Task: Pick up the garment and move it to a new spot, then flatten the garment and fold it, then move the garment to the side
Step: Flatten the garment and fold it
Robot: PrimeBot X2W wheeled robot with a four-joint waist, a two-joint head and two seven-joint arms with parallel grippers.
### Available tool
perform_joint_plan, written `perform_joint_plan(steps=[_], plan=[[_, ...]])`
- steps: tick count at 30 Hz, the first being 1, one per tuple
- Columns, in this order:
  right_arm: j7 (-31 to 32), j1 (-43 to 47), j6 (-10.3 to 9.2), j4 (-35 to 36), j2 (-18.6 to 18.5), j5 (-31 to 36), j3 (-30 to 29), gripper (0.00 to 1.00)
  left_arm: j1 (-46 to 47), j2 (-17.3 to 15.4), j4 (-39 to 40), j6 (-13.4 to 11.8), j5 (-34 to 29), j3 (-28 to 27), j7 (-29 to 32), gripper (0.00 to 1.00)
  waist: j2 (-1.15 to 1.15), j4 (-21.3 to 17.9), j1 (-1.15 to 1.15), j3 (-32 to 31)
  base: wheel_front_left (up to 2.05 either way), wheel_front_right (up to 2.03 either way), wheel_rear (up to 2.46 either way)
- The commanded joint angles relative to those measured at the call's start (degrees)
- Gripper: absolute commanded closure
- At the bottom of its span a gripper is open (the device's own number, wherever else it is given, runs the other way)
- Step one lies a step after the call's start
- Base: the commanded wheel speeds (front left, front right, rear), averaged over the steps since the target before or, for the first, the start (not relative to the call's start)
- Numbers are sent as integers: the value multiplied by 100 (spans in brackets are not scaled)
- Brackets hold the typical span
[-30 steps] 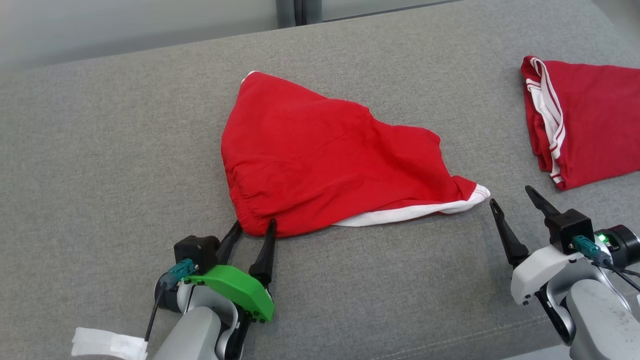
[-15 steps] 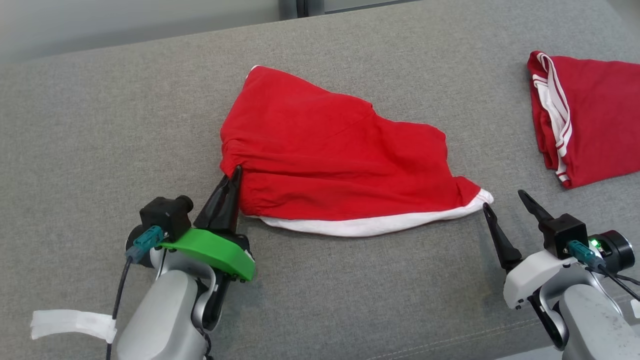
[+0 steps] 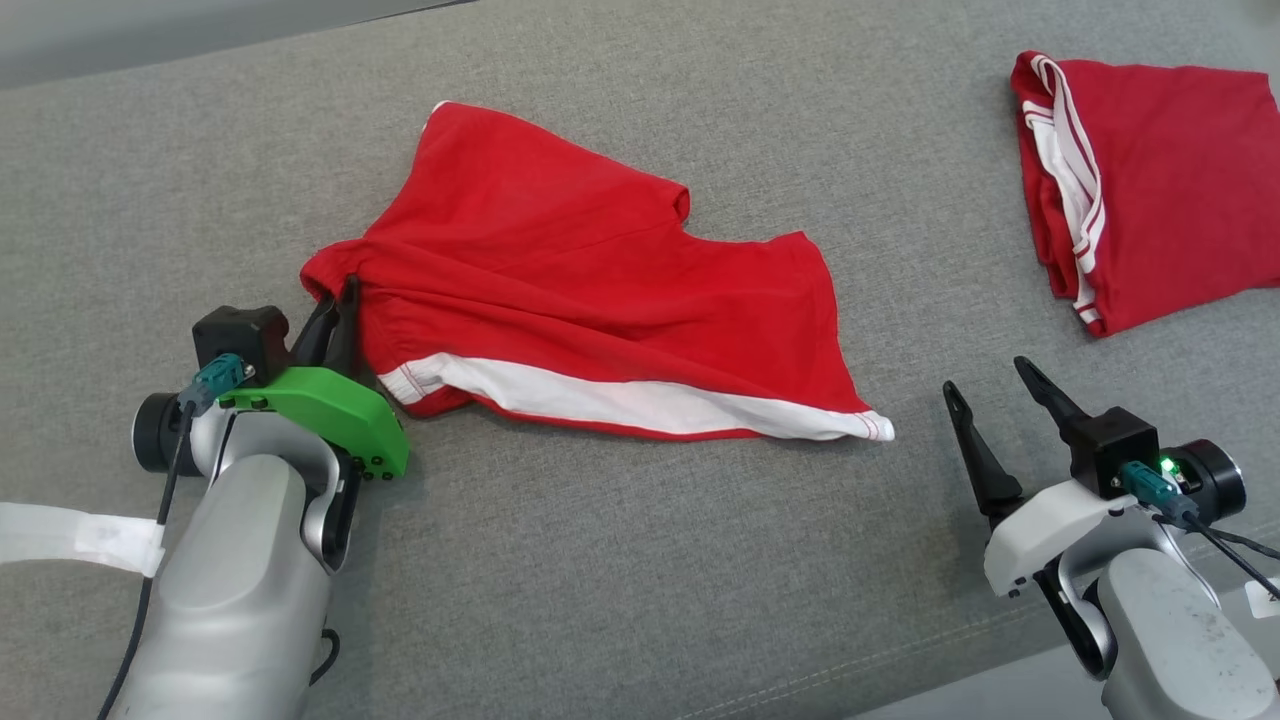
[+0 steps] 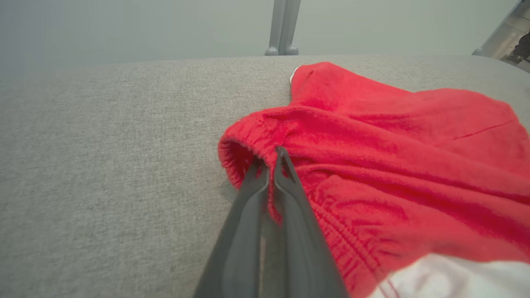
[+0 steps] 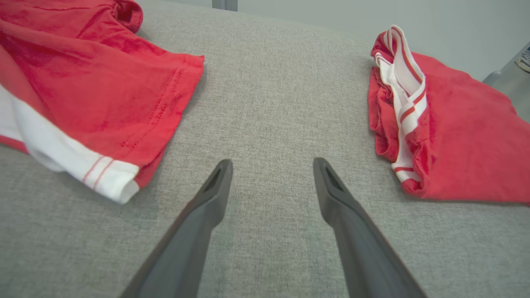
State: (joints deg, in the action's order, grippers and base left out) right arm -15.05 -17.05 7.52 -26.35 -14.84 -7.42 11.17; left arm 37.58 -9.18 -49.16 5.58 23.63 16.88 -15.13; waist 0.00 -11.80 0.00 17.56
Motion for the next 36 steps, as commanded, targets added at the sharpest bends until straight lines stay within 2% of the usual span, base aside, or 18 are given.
perform_joint_plan(steps=[1,2,7,11,16,19,22,26,36], plan=[[-17,-70,-7,34,20,-41,-30,0,90,22,-59,4,-61,21,3,3,0,-86,0,82,0,0,0],[-17,-62,-7,41,26,-37,-54,0,135,38,-110,12,-54,0,3,0,0,-92,0,88,0,0,0],[-17,68,-7,50,54,-3,-237,0,-20,114,55,37,-43,-239,3,0,0,18,0,-9,0,0,0],[-17,169,-7,15,79,-20,-317,0,-387,220,674,97,-62,-534,3,0,0,207,0,-164,0,0,0],[-17,223,-7,-21,136,-24,-288,0,-1066,407,1233,189,141,-628,3,0,0,399,0,-349,0,0,0],[-17,245,-7,-54,172,-22,-253,0,-1411,488,1356,190,419,-472,3,0,0,453,0,-418,0,0,0],[-17,240,-7,-84,157,-47,-233,0,-1689,523,1444,193,841,-58,3,0,0,465,0,-455,0,0,0],[-17,242,-7,-74,115,-81,-192,0,-1829,383,1447,193,1443,350,3,0,0,408,0,-464,0,0,0],[-17,236,-7,-25,79,-125,-219,0,-1655,146,1373,195,1830,561,3,0,0,200,0,-380,0,0,0]])
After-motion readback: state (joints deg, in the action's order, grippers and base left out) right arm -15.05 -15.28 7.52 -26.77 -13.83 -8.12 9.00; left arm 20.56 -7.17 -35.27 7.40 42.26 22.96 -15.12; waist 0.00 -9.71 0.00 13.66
